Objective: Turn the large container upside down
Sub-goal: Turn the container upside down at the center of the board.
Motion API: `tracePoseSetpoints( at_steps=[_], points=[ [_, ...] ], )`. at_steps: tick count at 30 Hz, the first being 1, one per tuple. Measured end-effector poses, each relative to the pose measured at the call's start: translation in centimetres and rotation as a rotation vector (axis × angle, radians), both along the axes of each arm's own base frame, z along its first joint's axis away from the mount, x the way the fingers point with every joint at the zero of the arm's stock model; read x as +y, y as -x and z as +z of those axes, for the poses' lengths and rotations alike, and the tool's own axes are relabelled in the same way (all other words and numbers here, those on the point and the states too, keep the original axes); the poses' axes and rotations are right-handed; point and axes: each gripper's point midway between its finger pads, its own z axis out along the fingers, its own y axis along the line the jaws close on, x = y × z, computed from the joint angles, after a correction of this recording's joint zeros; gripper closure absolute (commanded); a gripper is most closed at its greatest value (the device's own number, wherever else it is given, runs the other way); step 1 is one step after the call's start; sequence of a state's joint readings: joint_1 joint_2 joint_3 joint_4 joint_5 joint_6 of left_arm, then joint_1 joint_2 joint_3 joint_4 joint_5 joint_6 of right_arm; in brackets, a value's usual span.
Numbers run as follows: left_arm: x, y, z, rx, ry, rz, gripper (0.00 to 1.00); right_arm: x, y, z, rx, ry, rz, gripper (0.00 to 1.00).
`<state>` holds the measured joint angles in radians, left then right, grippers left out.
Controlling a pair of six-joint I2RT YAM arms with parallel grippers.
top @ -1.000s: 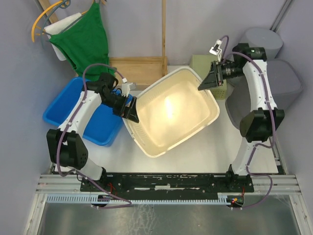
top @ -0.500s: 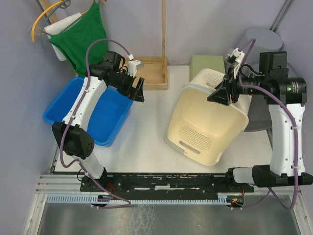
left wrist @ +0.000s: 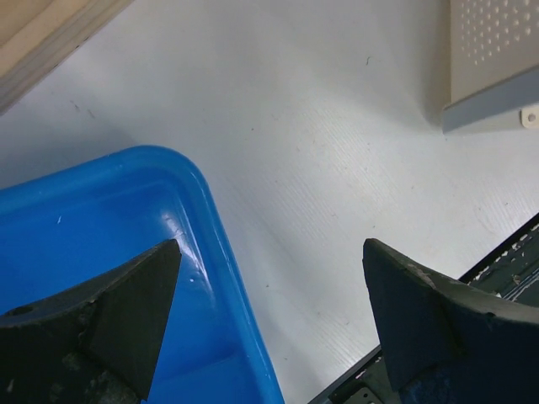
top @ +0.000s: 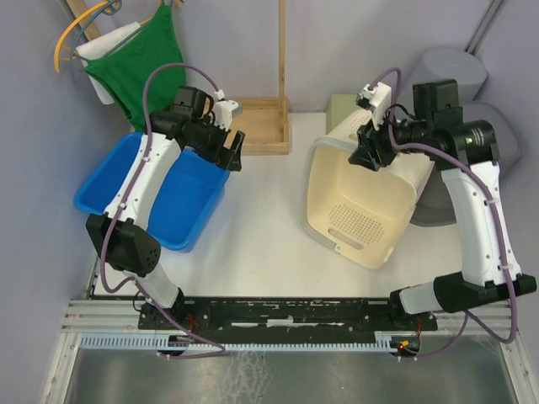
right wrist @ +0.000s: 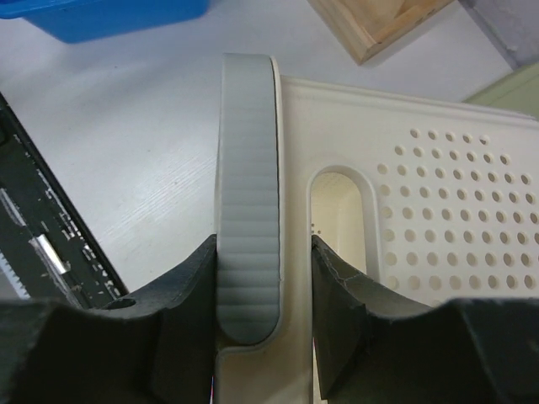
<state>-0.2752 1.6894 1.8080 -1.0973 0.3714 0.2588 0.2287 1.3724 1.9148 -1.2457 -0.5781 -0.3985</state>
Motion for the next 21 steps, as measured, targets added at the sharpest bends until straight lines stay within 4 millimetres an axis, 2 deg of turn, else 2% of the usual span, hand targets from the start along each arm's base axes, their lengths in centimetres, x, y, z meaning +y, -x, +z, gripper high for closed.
tracePoseSetpoints(
  at_steps=[4,8,10,12,16,17,21],
  points=[
    [0.5,0.2,0.7,-0.029,-0.013,0.014,0.05,0.5,-2.8,-0.3,0.003,0.035,0.025,1.00],
    [1.1,0.7,1.1,-0.054,-0.029,0.029,0.05,2.2,-3.2,-1.3,-0.030,0.124,0.115,1.00],
    [1.4,1.0,1.1,-0.062,-0.036,0.036,0.05,3.8,-2.6,-1.6,-0.098,0.177,0.160,1.00],
    [1.7,1.1,1.1,-0.070,-0.046,0.045,0.05,5.9,-1.4,-1.7,-0.242,0.261,0.208,1.00],
    [2.1,1.2,0.8,-0.075,-0.064,0.058,0.05,8.4,3.2,-2.4,-0.442,0.387,0.300,1.00],
    [2.2,1.2,0.6,-0.074,-0.068,0.061,0.05,8.2,3.4,-2.5,-0.466,0.401,0.291,1.00],
    [2.5,1.4,0.3,-0.077,-0.082,0.070,0.05,5.2,-0.3,-2.6,-0.585,0.523,0.057,1.00]
  ],
)
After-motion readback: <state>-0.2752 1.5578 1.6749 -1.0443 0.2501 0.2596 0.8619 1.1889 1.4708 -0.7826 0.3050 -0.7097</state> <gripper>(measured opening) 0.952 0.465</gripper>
